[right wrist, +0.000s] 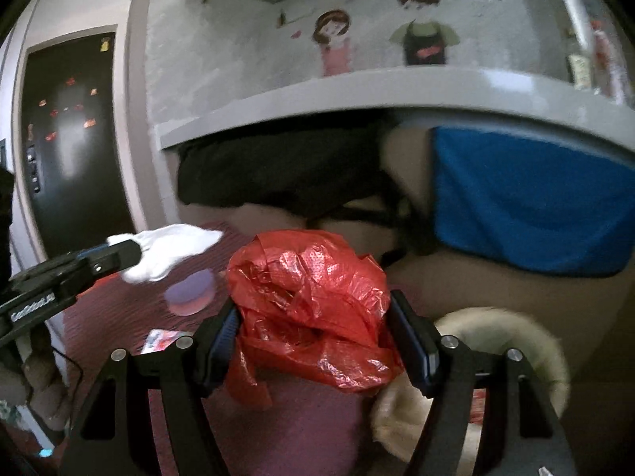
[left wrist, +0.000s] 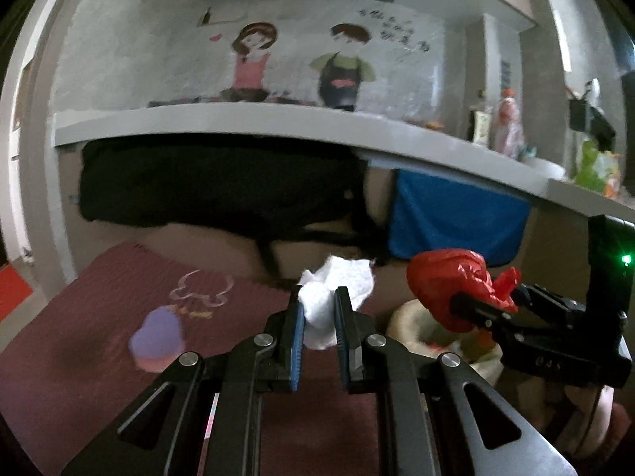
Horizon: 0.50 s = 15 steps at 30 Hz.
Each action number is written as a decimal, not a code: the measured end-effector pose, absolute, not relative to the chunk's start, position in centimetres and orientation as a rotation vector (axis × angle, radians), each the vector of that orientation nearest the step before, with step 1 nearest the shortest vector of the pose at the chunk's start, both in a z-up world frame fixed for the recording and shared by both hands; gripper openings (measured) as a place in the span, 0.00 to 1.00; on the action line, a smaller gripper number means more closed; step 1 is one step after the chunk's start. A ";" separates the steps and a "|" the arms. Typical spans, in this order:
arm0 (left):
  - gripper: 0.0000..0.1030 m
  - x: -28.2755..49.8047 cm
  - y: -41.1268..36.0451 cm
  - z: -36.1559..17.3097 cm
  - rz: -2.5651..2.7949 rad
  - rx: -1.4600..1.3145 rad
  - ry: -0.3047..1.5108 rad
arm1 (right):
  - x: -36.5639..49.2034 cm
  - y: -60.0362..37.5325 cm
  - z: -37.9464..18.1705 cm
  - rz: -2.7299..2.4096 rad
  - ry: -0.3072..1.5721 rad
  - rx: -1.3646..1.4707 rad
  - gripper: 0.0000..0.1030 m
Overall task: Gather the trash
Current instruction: 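Lift the red bag and white tissue and carry them over the bin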
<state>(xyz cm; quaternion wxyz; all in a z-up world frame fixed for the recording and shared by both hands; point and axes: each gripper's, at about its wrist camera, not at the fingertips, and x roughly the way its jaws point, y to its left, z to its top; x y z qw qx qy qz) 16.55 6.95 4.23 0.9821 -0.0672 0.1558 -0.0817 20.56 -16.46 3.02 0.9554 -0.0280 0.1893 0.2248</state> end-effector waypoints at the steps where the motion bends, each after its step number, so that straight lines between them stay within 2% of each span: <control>1: 0.14 16.7 6.2 4.5 -0.179 -0.137 0.308 | 20.4 -17.4 3.4 0.437 0.375 -0.058 0.66; 9: 0.14 19.5 -1.7 4.4 -0.313 -0.108 0.296 | 20.1 -24.4 5.7 0.298 0.314 -0.048 0.66; 15: 0.14 23.0 -5.6 3.3 -0.377 -0.104 0.320 | 21.7 -28.5 5.3 0.232 0.313 -0.010 0.66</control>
